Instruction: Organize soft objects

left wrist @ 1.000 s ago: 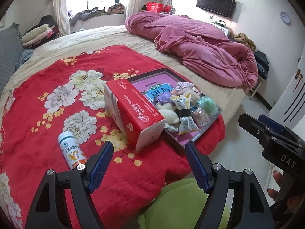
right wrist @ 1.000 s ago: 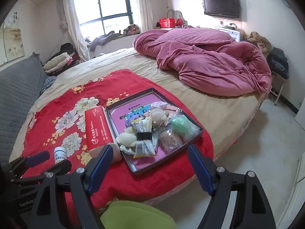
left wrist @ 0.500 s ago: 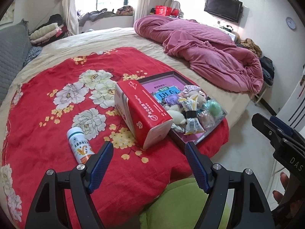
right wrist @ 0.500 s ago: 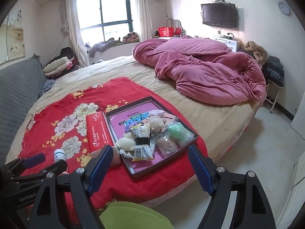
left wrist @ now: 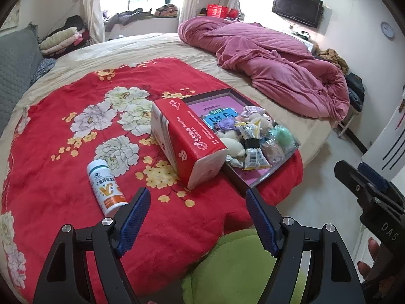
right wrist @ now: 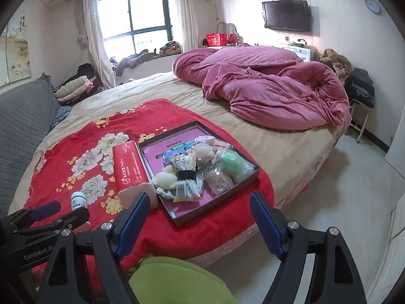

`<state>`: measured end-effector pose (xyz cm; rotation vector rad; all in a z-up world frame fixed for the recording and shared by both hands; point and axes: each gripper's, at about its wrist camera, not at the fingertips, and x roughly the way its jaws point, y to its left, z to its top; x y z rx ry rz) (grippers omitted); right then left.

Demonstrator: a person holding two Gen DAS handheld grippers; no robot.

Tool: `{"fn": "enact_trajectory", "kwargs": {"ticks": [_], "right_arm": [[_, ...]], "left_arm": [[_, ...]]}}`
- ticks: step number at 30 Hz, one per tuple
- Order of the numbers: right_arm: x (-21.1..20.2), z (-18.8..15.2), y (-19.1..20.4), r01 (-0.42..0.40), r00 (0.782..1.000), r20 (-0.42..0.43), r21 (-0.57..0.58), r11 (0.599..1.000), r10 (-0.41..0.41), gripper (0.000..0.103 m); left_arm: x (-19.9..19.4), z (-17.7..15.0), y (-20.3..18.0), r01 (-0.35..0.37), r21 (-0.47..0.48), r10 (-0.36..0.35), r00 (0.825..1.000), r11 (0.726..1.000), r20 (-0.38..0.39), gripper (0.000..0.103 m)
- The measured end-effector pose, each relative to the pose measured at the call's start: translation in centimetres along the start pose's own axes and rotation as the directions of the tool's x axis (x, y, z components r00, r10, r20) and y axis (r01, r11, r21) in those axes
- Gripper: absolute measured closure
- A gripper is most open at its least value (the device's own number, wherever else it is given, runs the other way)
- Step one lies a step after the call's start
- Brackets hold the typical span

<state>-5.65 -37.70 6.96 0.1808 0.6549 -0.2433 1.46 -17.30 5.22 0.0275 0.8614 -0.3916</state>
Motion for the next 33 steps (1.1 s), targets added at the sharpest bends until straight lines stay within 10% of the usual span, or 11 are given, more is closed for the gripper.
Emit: {"fn": "enact_trajectory", "kwargs": {"ticks": [33], "right_arm": [[2.7,-5.2,-2.2,0.039,0.999,-0.034,0.060,0.997,-0.037,0.023]], "left_arm": [[5.1,-4.1,-3.5,-0.057,0.074,0.062,0.995,0.996,-0.073,0.025]]}}
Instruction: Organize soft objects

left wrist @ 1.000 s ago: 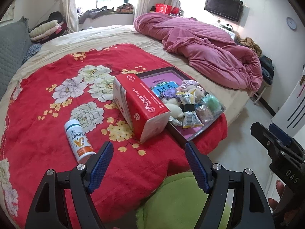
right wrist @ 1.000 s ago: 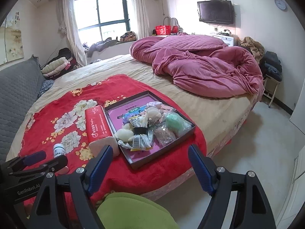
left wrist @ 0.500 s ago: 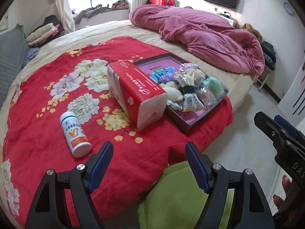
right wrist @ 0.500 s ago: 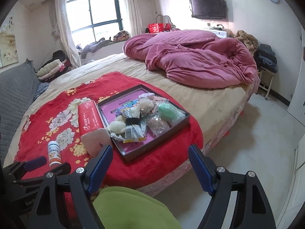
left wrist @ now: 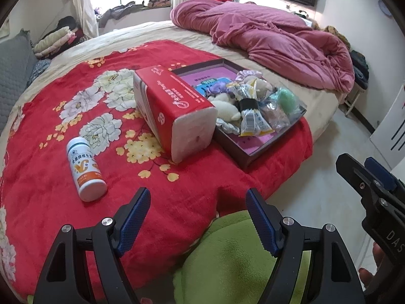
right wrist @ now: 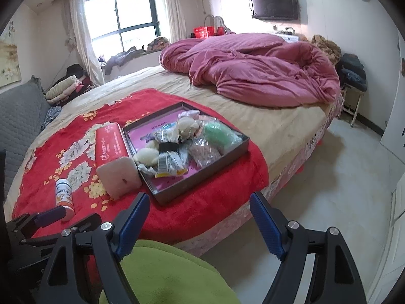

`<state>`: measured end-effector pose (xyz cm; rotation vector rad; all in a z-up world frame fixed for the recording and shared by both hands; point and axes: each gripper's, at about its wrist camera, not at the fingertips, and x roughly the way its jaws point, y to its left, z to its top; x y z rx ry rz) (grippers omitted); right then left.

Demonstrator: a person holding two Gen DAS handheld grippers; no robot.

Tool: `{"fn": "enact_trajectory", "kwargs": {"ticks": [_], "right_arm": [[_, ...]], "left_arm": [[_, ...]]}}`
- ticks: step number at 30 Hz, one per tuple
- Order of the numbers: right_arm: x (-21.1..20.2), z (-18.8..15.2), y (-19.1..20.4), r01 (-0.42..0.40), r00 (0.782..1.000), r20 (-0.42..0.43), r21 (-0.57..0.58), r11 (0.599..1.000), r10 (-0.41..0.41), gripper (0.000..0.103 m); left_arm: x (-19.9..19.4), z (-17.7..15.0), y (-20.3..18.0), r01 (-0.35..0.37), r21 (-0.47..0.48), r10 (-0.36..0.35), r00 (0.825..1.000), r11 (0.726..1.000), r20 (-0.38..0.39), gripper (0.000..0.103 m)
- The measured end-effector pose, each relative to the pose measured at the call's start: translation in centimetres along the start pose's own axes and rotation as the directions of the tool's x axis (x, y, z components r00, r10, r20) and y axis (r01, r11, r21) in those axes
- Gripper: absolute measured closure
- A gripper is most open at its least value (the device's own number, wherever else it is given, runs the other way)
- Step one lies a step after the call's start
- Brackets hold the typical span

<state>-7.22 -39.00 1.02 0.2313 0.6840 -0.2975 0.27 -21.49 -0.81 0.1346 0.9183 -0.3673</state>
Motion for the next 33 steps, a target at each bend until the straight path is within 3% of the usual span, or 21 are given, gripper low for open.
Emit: {"fn": "enact_trajectory", "kwargs": {"ticks": [33], "right_arm": [[0.6,-0.4,0.6,-0.001,1.000,-0.019,-0.024,1.000,0.000,0.023]], "left_arm": [[0.2,0.0,0.4,-0.026,-0.005,0.026,1.000,1.000,0.007,0.025]]}}
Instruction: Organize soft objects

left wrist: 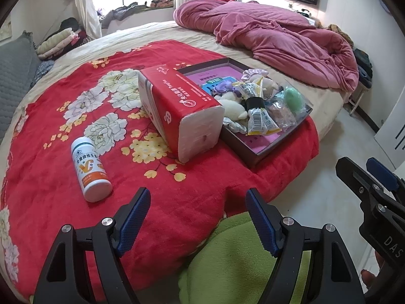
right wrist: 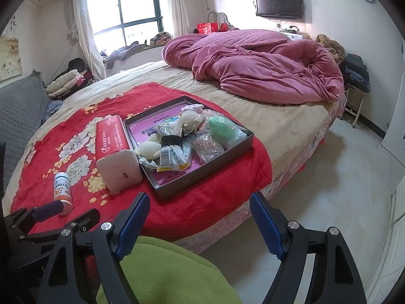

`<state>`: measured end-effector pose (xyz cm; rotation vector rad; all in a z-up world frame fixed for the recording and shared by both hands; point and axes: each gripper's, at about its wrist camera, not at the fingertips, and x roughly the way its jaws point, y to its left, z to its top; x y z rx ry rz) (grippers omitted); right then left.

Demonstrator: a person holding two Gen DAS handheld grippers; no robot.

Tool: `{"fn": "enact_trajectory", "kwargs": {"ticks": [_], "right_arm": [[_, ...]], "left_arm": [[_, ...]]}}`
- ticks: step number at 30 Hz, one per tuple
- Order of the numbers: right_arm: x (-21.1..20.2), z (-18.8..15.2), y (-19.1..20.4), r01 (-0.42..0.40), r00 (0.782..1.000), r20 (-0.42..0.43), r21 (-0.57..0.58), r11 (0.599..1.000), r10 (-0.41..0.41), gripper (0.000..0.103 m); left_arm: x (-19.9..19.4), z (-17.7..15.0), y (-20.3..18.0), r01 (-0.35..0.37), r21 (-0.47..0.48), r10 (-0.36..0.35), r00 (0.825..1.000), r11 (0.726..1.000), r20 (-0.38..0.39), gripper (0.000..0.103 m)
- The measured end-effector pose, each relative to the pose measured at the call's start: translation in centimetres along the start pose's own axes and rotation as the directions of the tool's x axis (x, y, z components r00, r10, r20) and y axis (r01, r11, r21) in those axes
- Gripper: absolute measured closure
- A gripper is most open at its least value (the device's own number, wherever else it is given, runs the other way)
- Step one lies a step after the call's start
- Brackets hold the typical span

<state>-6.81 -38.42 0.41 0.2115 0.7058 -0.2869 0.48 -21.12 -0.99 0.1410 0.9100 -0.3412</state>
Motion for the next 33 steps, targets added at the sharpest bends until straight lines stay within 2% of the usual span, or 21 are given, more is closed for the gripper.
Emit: {"fn": "enact_trajectory", "kwargs": {"ticks": [33], "right_arm": [[0.01,0.10,0.16,-0.005,1.000,-0.003,-0.009,1.000,0.005,0.023]], "left_arm": [[-0.06,0.04,0.53,-0.012,-0.014,0.012,1.000,1.000,-0.002,0.025]]}}
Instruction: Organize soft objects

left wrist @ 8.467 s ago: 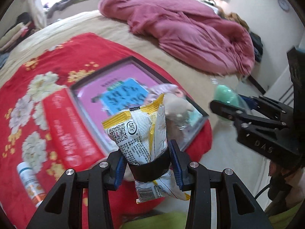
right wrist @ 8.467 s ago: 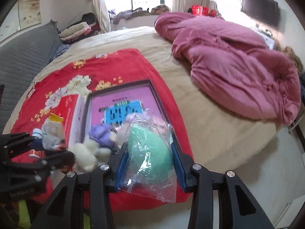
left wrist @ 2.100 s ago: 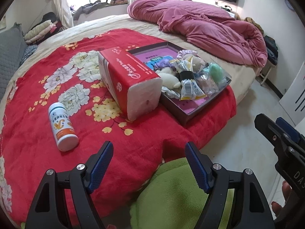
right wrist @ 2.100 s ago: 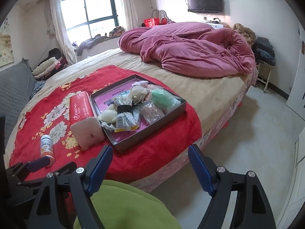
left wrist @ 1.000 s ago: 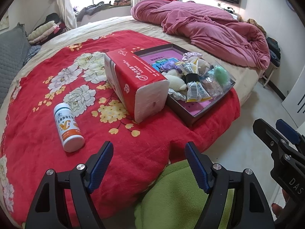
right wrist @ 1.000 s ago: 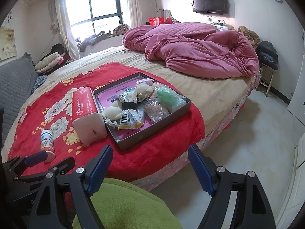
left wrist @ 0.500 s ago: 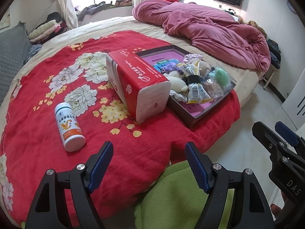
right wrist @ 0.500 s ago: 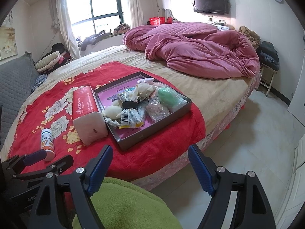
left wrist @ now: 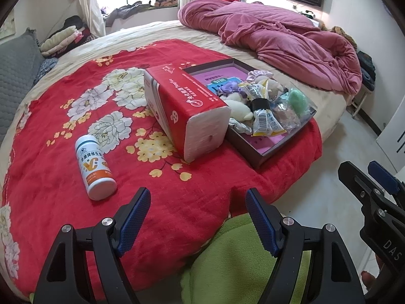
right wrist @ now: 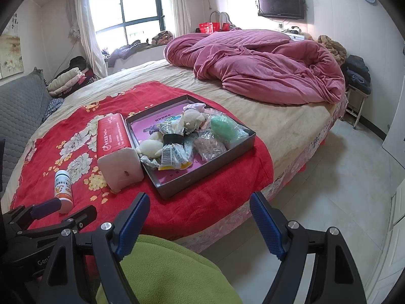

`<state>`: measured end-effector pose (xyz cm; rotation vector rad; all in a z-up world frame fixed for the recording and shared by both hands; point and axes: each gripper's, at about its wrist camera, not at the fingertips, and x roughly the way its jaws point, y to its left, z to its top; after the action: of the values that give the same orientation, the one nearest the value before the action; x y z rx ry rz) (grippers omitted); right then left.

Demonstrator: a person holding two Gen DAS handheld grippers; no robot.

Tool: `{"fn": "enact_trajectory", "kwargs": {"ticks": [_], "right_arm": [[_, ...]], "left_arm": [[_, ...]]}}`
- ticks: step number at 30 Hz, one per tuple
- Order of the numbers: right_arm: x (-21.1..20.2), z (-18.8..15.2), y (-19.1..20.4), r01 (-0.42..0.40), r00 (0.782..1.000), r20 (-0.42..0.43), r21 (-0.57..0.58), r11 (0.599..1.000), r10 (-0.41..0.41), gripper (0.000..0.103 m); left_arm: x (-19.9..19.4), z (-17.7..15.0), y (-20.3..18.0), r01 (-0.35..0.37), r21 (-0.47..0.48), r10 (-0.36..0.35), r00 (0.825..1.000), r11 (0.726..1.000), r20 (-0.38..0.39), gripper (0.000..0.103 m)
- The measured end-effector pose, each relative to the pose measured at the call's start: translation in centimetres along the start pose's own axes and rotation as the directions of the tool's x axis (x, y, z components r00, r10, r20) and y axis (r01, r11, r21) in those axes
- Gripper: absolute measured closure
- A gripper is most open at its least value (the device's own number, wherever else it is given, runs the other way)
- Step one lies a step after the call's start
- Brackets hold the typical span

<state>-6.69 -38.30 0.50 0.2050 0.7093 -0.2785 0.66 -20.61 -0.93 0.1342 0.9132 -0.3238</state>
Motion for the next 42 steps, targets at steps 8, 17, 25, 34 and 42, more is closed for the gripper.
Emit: {"fn": "enact_trajectory", "kwargs": {"ticks": [8,17,25,34,42], "right_arm": [[0.04,-0.04,0.04,-0.003,1.000,-0.001,-0.001,1.000,0.003,0.023],[0.17,-0.07,0.03,-0.005,1.000,-0.004,-0.004,1.000,0.005,0.023],[0.15,-0.05,0.04,-0.004,1.000,-0.005,-0.007,1.000,0.004,0.023],[0.15,-0.01,0.11,-0.002,1.000,-0.003,-0.008,1.000,0.002,0.023],[0.20,0.01,0.15,-0.003,1.000,-0.003,-0.011,1.000,0.003,0.022]], "left_arm": [[-0.09,-0.07,0.02,-0.006,-0.001,0.006,1.000,1.000,0.002,0.025],[-0.13,-0.04,0.06,-0.010,0.001,0.010,1.000,1.000,0.002,0.025],[-0.11,0.03,0.32,-0.015,-0.006,0.015,1.000,1.000,0.000,0.025],[0.10,0.09,0.49,-0.018,-0.019,0.018,1.000,1.000,-0.007,0.025],[-0.14,0.15,0.70,0.021,-0.028,-0.021,1.000,0.999,0.003,0.025]]}}
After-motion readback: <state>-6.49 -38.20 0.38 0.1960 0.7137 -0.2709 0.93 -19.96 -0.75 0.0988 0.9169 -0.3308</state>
